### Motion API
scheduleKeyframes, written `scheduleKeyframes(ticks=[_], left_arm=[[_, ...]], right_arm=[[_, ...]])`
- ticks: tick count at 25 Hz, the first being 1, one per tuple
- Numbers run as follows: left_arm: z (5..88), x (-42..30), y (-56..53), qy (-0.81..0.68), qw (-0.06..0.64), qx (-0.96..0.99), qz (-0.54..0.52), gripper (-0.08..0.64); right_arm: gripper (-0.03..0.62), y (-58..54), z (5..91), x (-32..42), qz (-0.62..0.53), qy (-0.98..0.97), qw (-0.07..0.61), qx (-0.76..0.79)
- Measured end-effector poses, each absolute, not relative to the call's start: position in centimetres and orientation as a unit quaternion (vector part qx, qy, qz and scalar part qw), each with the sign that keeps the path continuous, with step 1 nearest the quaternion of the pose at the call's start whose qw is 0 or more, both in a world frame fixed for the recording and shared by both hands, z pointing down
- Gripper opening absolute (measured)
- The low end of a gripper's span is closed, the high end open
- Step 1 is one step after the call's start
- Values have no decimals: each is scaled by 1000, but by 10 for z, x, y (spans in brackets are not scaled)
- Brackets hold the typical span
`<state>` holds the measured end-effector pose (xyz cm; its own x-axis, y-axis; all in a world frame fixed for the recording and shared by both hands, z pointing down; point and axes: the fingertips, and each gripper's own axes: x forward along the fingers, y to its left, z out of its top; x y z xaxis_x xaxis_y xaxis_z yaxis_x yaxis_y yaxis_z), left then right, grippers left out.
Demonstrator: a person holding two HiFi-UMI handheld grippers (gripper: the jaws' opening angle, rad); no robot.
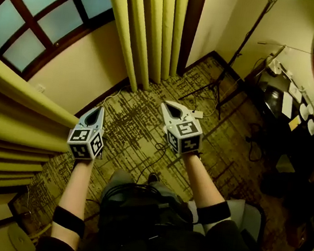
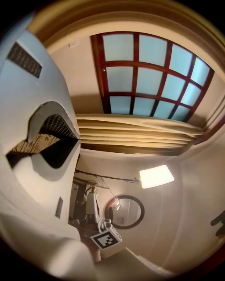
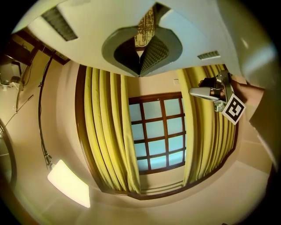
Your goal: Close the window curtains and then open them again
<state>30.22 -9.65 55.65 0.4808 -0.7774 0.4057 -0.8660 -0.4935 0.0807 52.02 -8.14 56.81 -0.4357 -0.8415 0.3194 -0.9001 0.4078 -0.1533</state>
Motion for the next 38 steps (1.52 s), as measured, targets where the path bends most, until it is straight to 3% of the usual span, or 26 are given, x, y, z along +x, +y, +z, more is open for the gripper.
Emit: scheduleKeyframes(ticks=[19,30,31,34,38], left_arm=[[518,359,-249,-430,105,886,137,0],[495,341,-357,-410,103,898,118,0],[492,340,-366,-408,102,900,115,0],[480,337,-387,-406,96,902,107,0],[465,338,-413,-406,86,905,97,0]], right_arm=[[0,-221,548,527,134,-829,90,535],[1,-345,502,498,95,-811,73,572],[40,-356,492,495,87,-811,66,575],[50,-386,466,485,68,-816,38,573],[127,-424,426,473,43,-824,11,564]])
